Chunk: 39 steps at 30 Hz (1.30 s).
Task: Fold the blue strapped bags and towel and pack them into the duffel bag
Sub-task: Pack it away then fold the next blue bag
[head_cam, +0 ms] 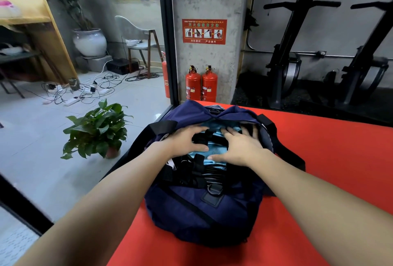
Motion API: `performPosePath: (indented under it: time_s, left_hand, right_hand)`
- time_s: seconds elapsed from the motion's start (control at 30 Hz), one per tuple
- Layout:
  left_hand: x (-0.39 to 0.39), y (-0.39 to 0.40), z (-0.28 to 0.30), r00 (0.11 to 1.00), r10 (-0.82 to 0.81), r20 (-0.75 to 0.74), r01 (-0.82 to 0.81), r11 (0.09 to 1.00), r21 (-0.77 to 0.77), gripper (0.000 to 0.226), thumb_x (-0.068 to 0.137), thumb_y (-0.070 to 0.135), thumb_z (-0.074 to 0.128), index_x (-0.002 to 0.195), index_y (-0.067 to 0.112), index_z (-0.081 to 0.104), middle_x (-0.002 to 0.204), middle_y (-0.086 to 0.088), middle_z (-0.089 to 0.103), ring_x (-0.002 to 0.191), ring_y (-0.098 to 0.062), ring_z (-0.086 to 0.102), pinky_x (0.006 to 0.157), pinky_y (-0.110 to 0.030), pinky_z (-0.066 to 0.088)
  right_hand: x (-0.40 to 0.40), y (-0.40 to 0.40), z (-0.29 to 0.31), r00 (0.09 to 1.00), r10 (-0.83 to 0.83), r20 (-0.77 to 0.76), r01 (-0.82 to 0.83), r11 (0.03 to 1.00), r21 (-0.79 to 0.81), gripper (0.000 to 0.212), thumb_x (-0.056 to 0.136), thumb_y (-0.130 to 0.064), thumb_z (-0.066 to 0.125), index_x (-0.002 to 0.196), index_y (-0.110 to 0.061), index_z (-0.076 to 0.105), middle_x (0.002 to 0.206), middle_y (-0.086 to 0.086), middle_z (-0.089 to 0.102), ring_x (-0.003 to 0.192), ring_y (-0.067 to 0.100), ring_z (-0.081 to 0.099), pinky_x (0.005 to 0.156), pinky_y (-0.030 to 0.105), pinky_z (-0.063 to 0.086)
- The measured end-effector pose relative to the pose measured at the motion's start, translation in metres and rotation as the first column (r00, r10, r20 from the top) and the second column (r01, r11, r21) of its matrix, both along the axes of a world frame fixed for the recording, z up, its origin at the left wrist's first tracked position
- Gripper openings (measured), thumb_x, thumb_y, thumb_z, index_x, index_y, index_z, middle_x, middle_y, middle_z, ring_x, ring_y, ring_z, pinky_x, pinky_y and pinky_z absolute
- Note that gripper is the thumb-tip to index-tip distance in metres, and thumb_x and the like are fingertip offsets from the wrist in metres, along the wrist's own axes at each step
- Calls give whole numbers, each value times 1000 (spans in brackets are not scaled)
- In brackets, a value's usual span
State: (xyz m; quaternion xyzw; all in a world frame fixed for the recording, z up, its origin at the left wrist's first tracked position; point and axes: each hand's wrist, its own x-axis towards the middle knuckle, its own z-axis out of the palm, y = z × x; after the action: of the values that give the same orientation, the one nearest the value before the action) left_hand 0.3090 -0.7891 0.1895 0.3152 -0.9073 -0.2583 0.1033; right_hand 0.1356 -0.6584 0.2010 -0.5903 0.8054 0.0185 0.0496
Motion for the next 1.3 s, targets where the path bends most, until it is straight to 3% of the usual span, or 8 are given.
performPosePath:
  time_s: [0.2, 0.37, 0.5, 0.67, 0.8, 1.0, 1.17, 1.3]
  left_hand:
    - [10, 23, 23, 996, 79, -48, -81, 996, -41, 85, 79, 50, 80, 151, 25, 43, 154, 6, 44, 144, -12, 37, 118, -34, 32]
    - [27, 64, 48, 991, 125, 44, -121, 989, -87, 93, 79, 49, 80, 155, 17, 36, 158, 1, 38, 146, -19, 34, 119, -34, 29]
    - [37, 117, 64, 985, 146, 92, -129, 977, -170, 94, 79, 55, 78, 154, 17, 36, 157, -2, 39, 145, -19, 36, 118, -32, 27]
    - [30, 208, 79, 993, 110, 52, -101, 983, -154, 92, 76, 56, 78, 152, 22, 38, 154, 0, 42, 142, -18, 38, 118, -32, 30]
    - [-2, 294, 81, 999, 0, 46, 8, 985, -172, 89, 76, 57, 78, 148, 20, 43, 148, 0, 47, 139, -19, 43, 114, -34, 35]
    - [-90, 428, 65, 969, -235, 72, 245, 951, -188, 90, 78, 60, 73, 153, 26, 35, 158, 3, 37, 145, -15, 33, 118, -35, 30]
    - [-183, 556, 56, 867, -488, 97, 496, 836, -233, 82, 84, 52, 71, 152, 20, 37, 156, -1, 40, 145, -19, 35, 118, -35, 31]
    - [-255, 645, 38, 774, -608, 175, 633, 740, -228, 78, 87, 48, 70, 151, 18, 38, 153, -7, 43, 141, -24, 40, 114, -40, 36]
  right_hand:
    - [7, 23, 24, 988, 8, 155, 24, 979, -203, 107, 76, -87, 49, 158, -25, 23, 165, -1, 23, 152, 28, 15, 123, 48, 17]
    - [20, 73, 45, 943, 70, 326, 21, 964, -267, 101, 78, -76, 61, 156, -21, 29, 163, -1, 28, 150, 20, 24, 121, 42, 26]
    - [27, 141, 67, 935, 58, 350, 48, 957, -287, 95, 79, -73, 63, 154, -24, 32, 160, -6, 33, 147, 15, 31, 118, 37, 32]
    - [22, 246, 84, 958, -16, 288, 98, 957, -273, 84, 81, -74, 59, 149, -31, 37, 151, -6, 44, 140, 17, 38, 106, 40, 42]
    - [6, 343, 87, 969, -91, 230, 144, 963, -226, 79, 84, -75, 54, 147, -30, 39, 148, -3, 47, 138, 20, 40, 105, 42, 43]
    - [-46, 493, 70, 948, -254, 193, 288, 942, -174, 78, 81, -79, 52, 142, -31, 43, 142, -3, 51, 136, 21, 42, 105, 41, 44]
    - [-103, 621, 54, 871, -466, 155, 488, 856, -171, 73, 81, -76, 56, 137, -30, 49, 136, -3, 57, 131, 22, 48, 102, 40, 46]
    - [-146, 715, 34, 758, -631, 165, 651, 744, -149, 73, 82, -74, 57, 137, -28, 50, 135, 0, 59, 128, 24, 51, 99, 41, 48]
